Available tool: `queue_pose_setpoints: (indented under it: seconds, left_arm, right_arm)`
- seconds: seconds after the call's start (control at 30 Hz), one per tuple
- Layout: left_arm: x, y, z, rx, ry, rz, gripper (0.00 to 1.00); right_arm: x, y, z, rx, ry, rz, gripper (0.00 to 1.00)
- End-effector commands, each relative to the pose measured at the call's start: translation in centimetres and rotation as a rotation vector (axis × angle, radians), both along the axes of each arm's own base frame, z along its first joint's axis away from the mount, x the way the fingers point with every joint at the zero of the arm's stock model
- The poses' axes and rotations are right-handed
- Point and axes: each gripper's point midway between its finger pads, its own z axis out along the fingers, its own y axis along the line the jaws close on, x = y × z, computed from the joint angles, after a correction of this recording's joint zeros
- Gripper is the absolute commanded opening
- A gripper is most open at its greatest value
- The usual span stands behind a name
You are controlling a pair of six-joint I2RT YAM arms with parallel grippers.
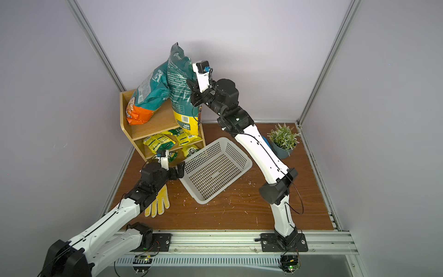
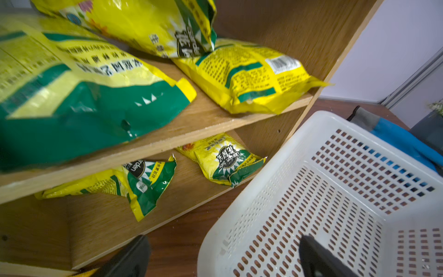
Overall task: Take down the fertilizer bag from the shelf
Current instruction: Pick up the fertilizer bag from the shelf, then place the fertilizer bag in the storage box.
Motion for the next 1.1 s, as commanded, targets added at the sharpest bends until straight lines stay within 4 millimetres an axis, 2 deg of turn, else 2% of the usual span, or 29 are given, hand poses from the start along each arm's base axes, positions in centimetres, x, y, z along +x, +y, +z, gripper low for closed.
queue_pose_setpoints:
  seconds: [0.0, 0.23, 0.4, 0.5, 0.63, 0.73, 0.83, 0.93, 1.07]
  left_arm:
    - [0.4, -0.9, 0.1, -0.012, -0.010, -0.029, 1.00]
    - [0.3, -0.7, 0.1, 0.000, -0.011, -0.024, 1.00]
    - [0.3, -0.7, 0.1, 0.004, -0.011, -0.026, 1.00]
    - [0.3, -0.7, 0.1, 0.004, -0.009, -0.028, 1.00]
    - [0.2, -0.8, 0.2, -0.004, -0.007, -0.032, 1.00]
    - [0.0, -0.9, 0.2, -0.016, -0.002, -0.035, 1.00]
    - [-0.2, -1.0, 0.5, -0.037, -0.001, -0.039, 1.00]
    - [-0.2, -1.1, 0.9, -0.064, -0.003, -0.036, 1.00]
    - [0.0, -1.2, 0.6, -0.077, 0.013, -0.025, 1.00]
  right_arm:
    - [-8.8, -8.3, 13.9, 0.244, -0.348, -0.026, 0.00]
    - [-9.8, -11.5, 13.2, 0.193, -0.348, -0.143, 0.00]
    - [-9.3, -13.9, 10.9, 0.140, -0.313, -0.259, 0.00]
    - [-8.4, -15.0, 8.0, 0.083, -0.264, -0.317, 0.00]
    - [-6.6, -16.4, 2.5, 0.041, -0.179, -0.359, 0.00]
    - [-5.1, -16.5, -2.2, 0.023, -0.124, -0.328, 0.00]
    - [-4.3, -16.0, -5.5, 0.012, -0.120, -0.243, 0.00]
    - [-3.6, -15.7, -7.6, 0.017, -0.120, -0.157, 0.00]
    - [-3.0, -14.2, -9.7, -0.044, -0.117, 0.019, 0.00]
